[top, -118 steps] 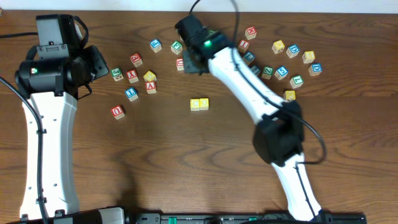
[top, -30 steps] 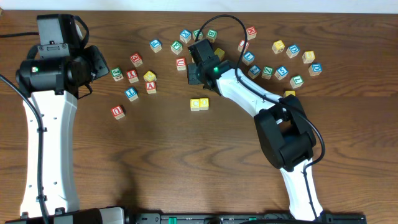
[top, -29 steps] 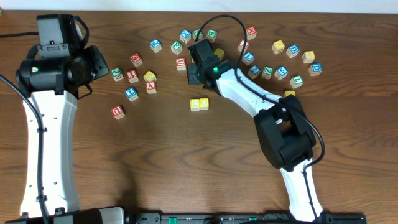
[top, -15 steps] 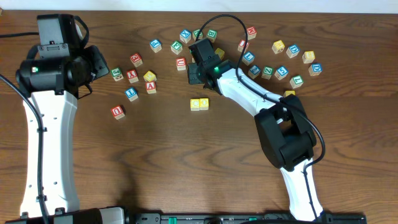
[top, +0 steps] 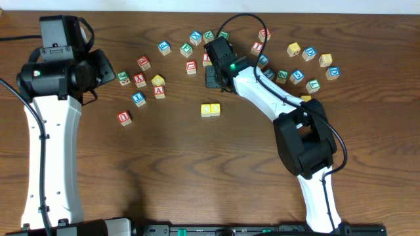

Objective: Spell out CORL

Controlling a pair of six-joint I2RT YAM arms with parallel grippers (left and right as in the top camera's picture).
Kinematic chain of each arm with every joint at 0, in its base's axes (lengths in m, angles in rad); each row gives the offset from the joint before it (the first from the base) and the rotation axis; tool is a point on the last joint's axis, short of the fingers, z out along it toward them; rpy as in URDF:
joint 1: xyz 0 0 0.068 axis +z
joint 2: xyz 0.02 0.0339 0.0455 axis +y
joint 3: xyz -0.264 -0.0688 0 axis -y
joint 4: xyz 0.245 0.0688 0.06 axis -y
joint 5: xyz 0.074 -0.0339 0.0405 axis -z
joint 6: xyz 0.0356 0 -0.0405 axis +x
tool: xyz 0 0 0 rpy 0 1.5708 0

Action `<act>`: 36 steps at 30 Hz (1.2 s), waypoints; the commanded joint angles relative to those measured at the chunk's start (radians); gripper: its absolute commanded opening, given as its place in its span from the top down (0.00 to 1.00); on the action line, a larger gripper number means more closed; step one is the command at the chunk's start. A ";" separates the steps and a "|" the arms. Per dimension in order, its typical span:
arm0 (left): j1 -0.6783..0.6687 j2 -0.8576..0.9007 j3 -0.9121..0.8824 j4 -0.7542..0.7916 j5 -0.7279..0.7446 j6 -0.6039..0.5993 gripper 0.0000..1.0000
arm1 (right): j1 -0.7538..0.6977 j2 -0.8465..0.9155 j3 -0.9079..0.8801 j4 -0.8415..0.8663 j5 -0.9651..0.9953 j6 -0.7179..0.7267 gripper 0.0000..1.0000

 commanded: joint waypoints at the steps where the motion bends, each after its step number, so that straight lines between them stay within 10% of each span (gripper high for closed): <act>1: 0.000 0.010 0.007 -0.003 -0.013 0.009 0.60 | -0.015 0.020 -0.007 -0.047 0.154 0.107 0.99; 10: 0.000 0.010 0.007 -0.003 -0.013 0.009 0.60 | -0.050 0.021 -0.007 -0.045 0.179 0.222 0.99; 36: 0.000 0.010 0.007 -0.003 -0.013 0.009 0.60 | -0.019 -0.037 0.000 -0.009 -0.043 -0.056 0.99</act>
